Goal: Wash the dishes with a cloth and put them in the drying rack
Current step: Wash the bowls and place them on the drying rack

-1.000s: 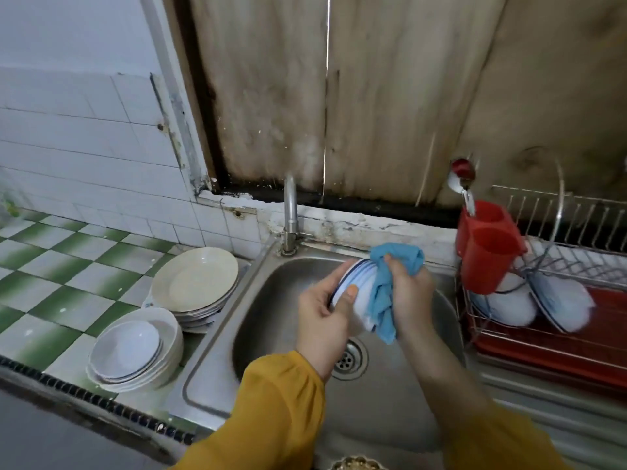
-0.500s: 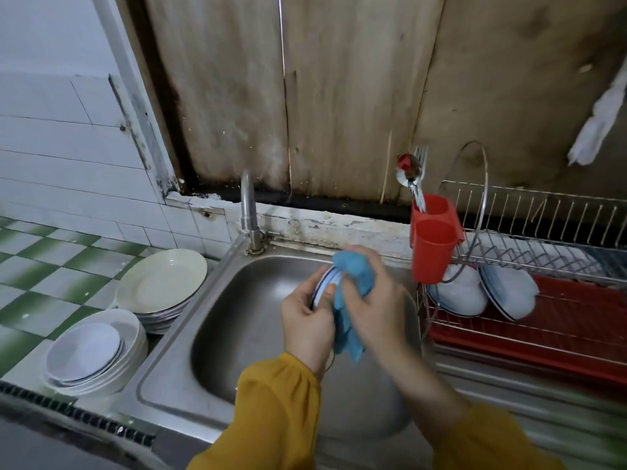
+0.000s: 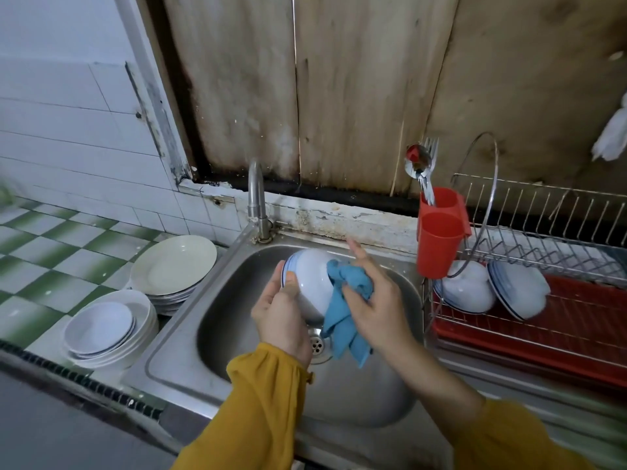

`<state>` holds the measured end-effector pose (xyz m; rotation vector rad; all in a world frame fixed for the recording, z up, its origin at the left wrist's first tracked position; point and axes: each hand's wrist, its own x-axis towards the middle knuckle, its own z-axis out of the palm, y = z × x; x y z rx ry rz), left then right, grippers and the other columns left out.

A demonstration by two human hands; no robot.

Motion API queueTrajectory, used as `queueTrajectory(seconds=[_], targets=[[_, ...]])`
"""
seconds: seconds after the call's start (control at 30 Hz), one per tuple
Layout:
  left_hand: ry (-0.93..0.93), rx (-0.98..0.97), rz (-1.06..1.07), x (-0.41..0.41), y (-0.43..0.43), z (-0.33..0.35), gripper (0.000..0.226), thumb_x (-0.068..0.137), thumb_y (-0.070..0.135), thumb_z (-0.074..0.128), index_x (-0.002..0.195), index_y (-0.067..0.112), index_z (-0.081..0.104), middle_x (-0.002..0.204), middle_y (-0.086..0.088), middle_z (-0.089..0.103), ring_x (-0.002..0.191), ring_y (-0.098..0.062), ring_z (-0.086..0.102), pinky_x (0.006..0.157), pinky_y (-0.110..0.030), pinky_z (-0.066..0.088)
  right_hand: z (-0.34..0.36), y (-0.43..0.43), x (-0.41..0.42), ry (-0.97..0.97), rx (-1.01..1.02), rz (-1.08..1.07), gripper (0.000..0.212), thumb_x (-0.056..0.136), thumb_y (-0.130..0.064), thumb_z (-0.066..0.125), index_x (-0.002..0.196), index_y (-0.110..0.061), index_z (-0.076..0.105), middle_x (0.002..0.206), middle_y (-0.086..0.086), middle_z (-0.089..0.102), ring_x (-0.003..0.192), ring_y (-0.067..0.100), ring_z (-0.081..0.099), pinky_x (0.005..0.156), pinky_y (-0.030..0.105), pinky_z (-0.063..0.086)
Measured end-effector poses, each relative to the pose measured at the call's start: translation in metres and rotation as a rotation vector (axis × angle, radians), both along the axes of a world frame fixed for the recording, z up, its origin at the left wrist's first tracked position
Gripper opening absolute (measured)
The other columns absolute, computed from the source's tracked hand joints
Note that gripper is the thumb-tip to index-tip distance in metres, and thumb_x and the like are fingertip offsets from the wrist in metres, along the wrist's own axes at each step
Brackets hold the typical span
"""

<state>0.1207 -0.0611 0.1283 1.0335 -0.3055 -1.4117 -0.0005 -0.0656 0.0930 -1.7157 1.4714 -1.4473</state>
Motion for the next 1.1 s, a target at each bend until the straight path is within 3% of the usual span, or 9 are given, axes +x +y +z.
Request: queueTrajectory(seconds=[0.07, 0.23, 0.43, 0.53, 0.6, 0.67, 0.73, 0.9, 1.1], targets=[[-0.021, -0.016, -0.025, -0.002, 0.001, -0.001, 0.031, 0.099, 0.009, 0.051, 0.129, 0.013, 0.059, 0.115, -0.009, 0.064, 0.104, -0.027, 0.062, 0.085, -0.042, 0.055, 0.012, -0.003, 0.001, -0.112, 0.046, -0.047, 0.059, 0.093, 0.000, 0.055, 0.146, -0.020, 0.038, 0.131, -0.020, 0.048, 0.096, -0.021, 0.054, 0.077, 0.002, 0.043], [0.052, 0.069, 0.014, 0.007, -0.013, -0.003, 0.026, 0.098, 0.013, 0.053, 0.121, 0.008, 0.064, 0.117, -0.018, 0.065, 0.107, -0.038, 0.062, 0.090, -0.053, 0.054, 0.015, -0.001, 0.017, 0.073, -0.257, 0.101, 0.022, 0.083, -0.008, 0.052, 0.104, -0.002, 0.058, 0.153, 0.005, 0.037, 0.139, 0.024, 0.040, 0.108, 0.025, 0.038], [0.347, 0.150, -0.131, 0.009, -0.017, 0.002, 0.039, 0.103, 0.026, 0.042, 0.125, -0.005, 0.054, 0.119, -0.028, 0.063, 0.108, -0.040, 0.062, 0.083, -0.054, 0.056, -0.023, -0.004, 0.019, 0.243, -0.603, 0.037, 0.025, 0.095, -0.030, 0.055, 0.114, -0.015, 0.049, 0.149, 0.018, 0.037, 0.144, 0.034, 0.030, 0.116, 0.054, 0.024], [0.330, 0.049, -0.150, 0.009, -0.014, 0.004, 0.025, 0.104, 0.016, 0.040, 0.105, 0.003, 0.061, 0.099, -0.019, 0.068, 0.101, -0.039, 0.062, 0.087, -0.059, 0.052, -0.020, -0.004, 0.031, -0.289, -0.465, -0.012, 0.014, 0.096, -0.026, 0.057, 0.108, -0.021, 0.052, 0.142, 0.024, 0.044, 0.136, 0.019, 0.043, 0.109, 0.031, 0.036], [0.248, -0.021, -0.142, 0.011, -0.013, -0.004, 0.024, 0.102, 0.011, 0.041, 0.110, 0.003, 0.062, 0.102, -0.017, 0.070, 0.112, -0.040, 0.059, 0.100, -0.064, 0.042, -0.001, -0.008, 0.033, -0.587, -0.221, -0.261, 0.013, 0.095, -0.009, 0.054, 0.096, -0.022, 0.056, 0.112, 0.010, 0.063, 0.106, -0.001, 0.060, 0.091, 0.016, 0.043], [0.188, -0.059, -0.113, 0.010, -0.012, -0.011, 0.028, 0.101, 0.011, 0.043, 0.124, 0.004, 0.059, 0.119, -0.018, 0.066, 0.119, -0.040, 0.057, 0.102, -0.065, 0.040, 0.015, -0.017, 0.024, -0.845, 0.072, -0.397, 0.020, 0.095, -0.006, 0.053, 0.081, -0.019, 0.056, 0.080, -0.001, 0.060, 0.072, 0.004, 0.060, 0.066, 0.019, 0.046], [0.145, -0.085, -0.068, 0.006, -0.007, -0.009, 0.027, 0.102, 0.012, 0.044, 0.125, 0.007, 0.058, 0.126, -0.019, 0.063, 0.117, -0.038, 0.059, 0.101, -0.063, 0.043, 0.020, -0.019, 0.024, -1.001, 0.176, -0.398, 0.017, 0.096, -0.009, 0.051, 0.083, -0.017, 0.057, 0.078, -0.002, 0.060, 0.072, 0.012, 0.059, 0.057, 0.016, 0.047], [0.209, -0.078, -0.082, 0.006, -0.012, -0.001, 0.033, 0.102, 0.014, 0.043, 0.132, 0.011, 0.056, 0.123, -0.018, 0.065, 0.099, -0.031, 0.066, 0.078, -0.045, 0.059, 0.012, 0.001, 0.065, -1.061, 0.030, -0.437, 0.027, 0.100, -0.008, 0.048, 0.126, -0.011, 0.055, 0.117, 0.000, 0.062, 0.105, 0.010, 0.061, 0.094, 0.025, 0.049], [-0.316, -0.394, -0.364, 0.027, -0.009, 0.006, 0.031, 0.089, 0.019, 0.059, 0.119, 0.015, 0.066, 0.117, -0.007, 0.071, 0.107, -0.025, 0.065, 0.090, -0.039, 0.055, 0.038, -0.028, -0.006, -0.863, 0.598, -0.066, 0.020, 0.092, -0.031, 0.057, 0.082, -0.016, 0.065, 0.076, 0.008, 0.065, 0.070, 0.022, 0.061, 0.065, 0.033, 0.048]])
